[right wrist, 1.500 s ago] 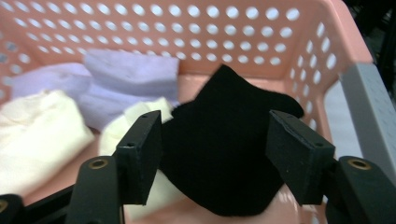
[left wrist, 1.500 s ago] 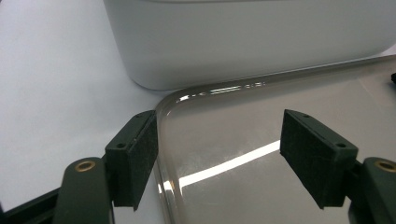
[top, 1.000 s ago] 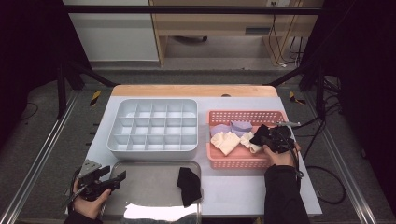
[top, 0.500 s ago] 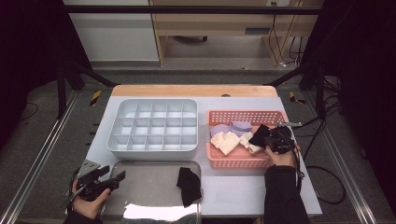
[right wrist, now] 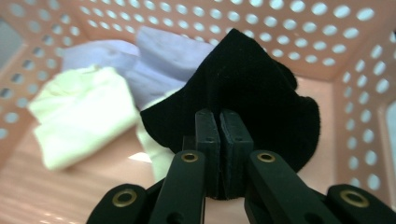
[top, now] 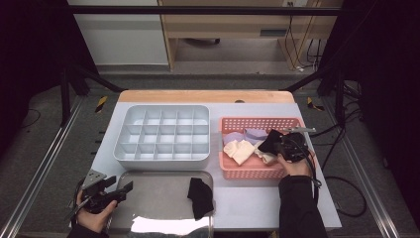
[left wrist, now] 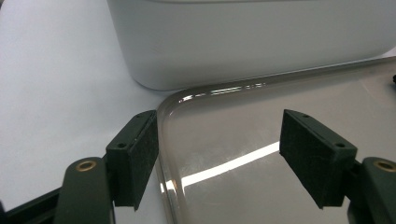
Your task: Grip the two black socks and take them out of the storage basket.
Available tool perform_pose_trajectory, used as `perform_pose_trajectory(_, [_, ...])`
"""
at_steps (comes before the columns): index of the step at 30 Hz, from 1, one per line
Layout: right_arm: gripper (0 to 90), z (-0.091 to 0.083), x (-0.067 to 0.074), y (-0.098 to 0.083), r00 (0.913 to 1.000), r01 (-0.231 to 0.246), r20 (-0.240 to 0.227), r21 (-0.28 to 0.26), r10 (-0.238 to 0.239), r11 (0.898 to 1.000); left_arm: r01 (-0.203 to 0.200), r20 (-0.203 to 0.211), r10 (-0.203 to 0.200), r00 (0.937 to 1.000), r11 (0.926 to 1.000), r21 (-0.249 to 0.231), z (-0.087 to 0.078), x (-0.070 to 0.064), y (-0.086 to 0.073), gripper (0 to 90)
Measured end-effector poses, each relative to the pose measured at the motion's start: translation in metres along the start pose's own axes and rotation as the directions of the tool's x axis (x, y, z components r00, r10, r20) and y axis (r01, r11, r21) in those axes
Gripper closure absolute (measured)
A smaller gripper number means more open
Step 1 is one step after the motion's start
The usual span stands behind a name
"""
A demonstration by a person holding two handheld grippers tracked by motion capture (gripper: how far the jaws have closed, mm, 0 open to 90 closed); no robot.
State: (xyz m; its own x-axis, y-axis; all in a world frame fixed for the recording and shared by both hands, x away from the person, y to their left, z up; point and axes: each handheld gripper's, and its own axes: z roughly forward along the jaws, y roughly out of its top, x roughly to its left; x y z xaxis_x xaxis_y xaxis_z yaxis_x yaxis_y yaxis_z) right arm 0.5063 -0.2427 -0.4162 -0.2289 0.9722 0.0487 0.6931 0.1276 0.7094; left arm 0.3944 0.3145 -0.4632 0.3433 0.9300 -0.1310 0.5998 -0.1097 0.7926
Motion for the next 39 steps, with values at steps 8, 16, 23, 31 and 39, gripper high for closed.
perform_pose_trajectory(8, [87.7,-0.003,0.015,0.004,0.9977,0.022,-0.064,-0.046,-0.025,0.999,0.002,0.001,-0.002,1.0000,1.0000,-0.001,0.000,0.000,0.000,27.8])
perform_pose_trajectory(16, [87.5,0.006,0.020,0.001,0.9960,0.054,-0.071,0.000,-0.054,0.999,0.001,0.001,-0.001,1.0000,1.0000,0.000,0.000,0.000,0.000,27.8])
perform_pose_trajectory(23, [77.3,0.007,0.021,0.001,0.9984,0.043,-0.037,0.012,-0.042,0.999,-0.002,0.001,0.002,1.0000,1.0000,0.002,-0.001,0.000,0.000,27.7])
perform_pose_trajectory(31, [62.2,-0.005,0.016,0.009,0.9999,0.017,0.003,-0.087,-0.017,0.996,0.001,-0.005,-0.001,1.0000,1.0000,0.010,0.001,0.001,0.000,27.8])
perform_pose_trajectory(39, [45.4,0.000,0.017,0.025,0.9990,-0.006,0.043,-0.139,0.012,0.990,-0.001,-0.007,0.001,1.0000,0.9999,0.013,0.002,0.000,-0.001,27.7])
